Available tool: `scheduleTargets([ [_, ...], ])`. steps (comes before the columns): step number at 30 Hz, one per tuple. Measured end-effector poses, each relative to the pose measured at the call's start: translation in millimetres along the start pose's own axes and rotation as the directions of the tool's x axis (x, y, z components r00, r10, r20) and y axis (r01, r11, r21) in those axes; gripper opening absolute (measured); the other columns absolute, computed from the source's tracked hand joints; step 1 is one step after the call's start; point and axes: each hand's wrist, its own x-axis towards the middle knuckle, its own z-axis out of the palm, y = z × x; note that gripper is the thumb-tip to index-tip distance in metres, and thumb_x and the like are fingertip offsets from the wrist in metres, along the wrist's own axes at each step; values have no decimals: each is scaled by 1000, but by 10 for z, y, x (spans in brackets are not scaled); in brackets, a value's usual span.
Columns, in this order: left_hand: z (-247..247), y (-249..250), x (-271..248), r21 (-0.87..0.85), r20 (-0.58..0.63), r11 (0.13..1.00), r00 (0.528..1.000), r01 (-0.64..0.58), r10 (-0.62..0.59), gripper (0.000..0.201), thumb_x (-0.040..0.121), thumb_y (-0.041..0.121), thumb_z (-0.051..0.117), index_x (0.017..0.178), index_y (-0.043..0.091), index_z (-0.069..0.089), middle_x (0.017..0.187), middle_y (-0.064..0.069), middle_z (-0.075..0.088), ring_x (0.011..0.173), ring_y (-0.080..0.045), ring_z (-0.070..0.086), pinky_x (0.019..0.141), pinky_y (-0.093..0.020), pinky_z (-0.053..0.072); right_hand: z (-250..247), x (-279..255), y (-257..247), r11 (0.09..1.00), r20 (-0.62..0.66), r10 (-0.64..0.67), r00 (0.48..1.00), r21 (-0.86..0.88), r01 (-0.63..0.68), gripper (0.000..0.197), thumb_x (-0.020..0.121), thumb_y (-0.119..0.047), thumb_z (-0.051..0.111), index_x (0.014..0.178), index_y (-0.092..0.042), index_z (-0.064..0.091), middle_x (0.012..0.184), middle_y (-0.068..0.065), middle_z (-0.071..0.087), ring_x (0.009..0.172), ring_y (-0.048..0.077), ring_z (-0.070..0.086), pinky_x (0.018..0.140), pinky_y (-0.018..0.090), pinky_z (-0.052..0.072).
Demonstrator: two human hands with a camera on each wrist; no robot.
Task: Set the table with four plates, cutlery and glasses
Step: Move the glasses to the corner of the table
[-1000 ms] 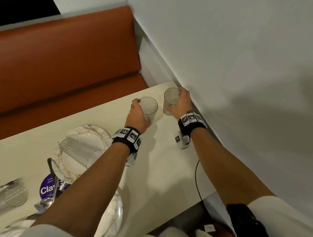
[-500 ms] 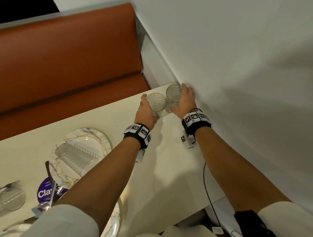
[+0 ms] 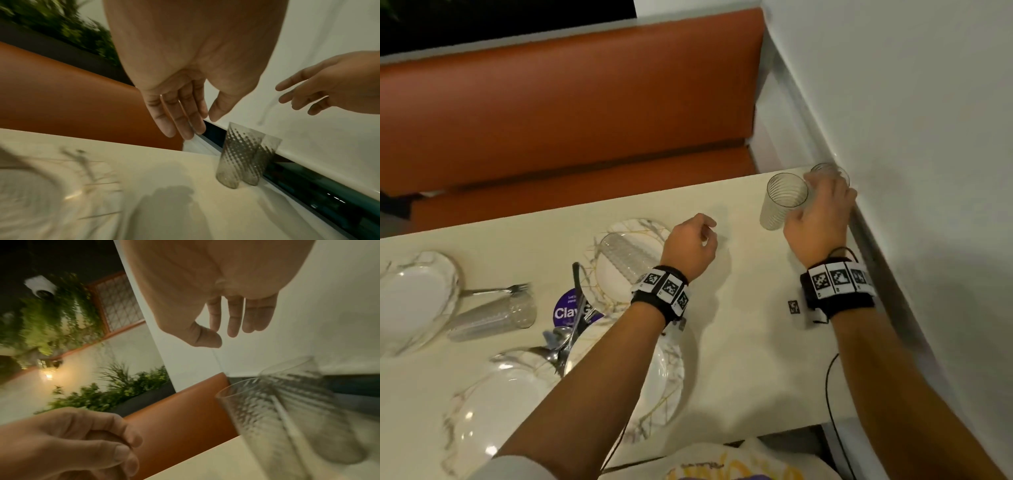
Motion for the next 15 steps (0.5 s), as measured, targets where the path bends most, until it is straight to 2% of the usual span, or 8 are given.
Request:
scheduleTargets([
  [2, -240, -257, -235, 9, -36, 1000, 999, 26, -26, 16, 95, 21, 61, 110, 21, 69, 91, 6, 72, 83, -14, 68, 77, -38, 60, 138, -225, -301, 991, 15, -63, 998, 116, 61, 50, 73, -4, 59, 123, -10, 55, 120, 11, 56, 117, 32, 48, 100, 41, 42],
  [4, -466, -539, -468, 30, -65, 998, 996, 64, -62, 14, 96, 22, 61, 107, 23, 69, 91, 8, 72, 80, -12, 68, 76, -36, 60, 338, -471, -580, 958, 55, -157, 986, 252, 139, 42, 76, -1, 59, 116, -12, 60, 108, 6, 60, 102, 26, 54, 88, 42, 50],
  [7, -803, -958, -790, 27, -104, 993, 988, 116, -113, 13, 96, 22, 62, 107, 24, 70, 93, 6, 74, 82, -13, 69, 77, -37, 61, 679, -821, -1003, 928, 208, -256, 944, 326, 180, 31, 80, 0, 60, 106, -15, 65, 96, -1, 63, 88, 19, 56, 80, 40, 52],
  [10, -1130, -1341, -1084, 29, -132, 984, 977, 174, -168, 16, 96, 21, 62, 108, 24, 72, 92, 7, 73, 82, -14, 69, 77, -37, 61, 1040, -1131, -1385, 950, 426, -250, 869, 283, 135, 33, 82, -11, 65, 114, -17, 63, 105, 0, 62, 98, 21, 55, 88, 44, 50],
  [13, -1441, -1703, -1348, 31, -177, 978, 964, 205, -196, 16, 95, 20, 60, 106, 23, 72, 89, 4, 74, 79, -17, 69, 73, -37, 61, 1371, -1360, -1745, 985, 602, -170, 780, 124, 119, 57, 82, -31, 71, 134, -19, 50, 129, 9, 53, 120, 30, 48, 101, 49, 45],
  [15, -1633, -1927, -1499, 39, -188, 978, 963, 205, -194, 13, 97, 19, 60, 104, 22, 71, 89, 2, 75, 80, -19, 70, 71, -36, 60, 1559, -1469, -1928, 992, 657, -84, 749, -20, 128, 77, 78, -45, 75, 143, -20, 40, 141, 11, 44, 129, 33, 42, 105, 48, 42],
])
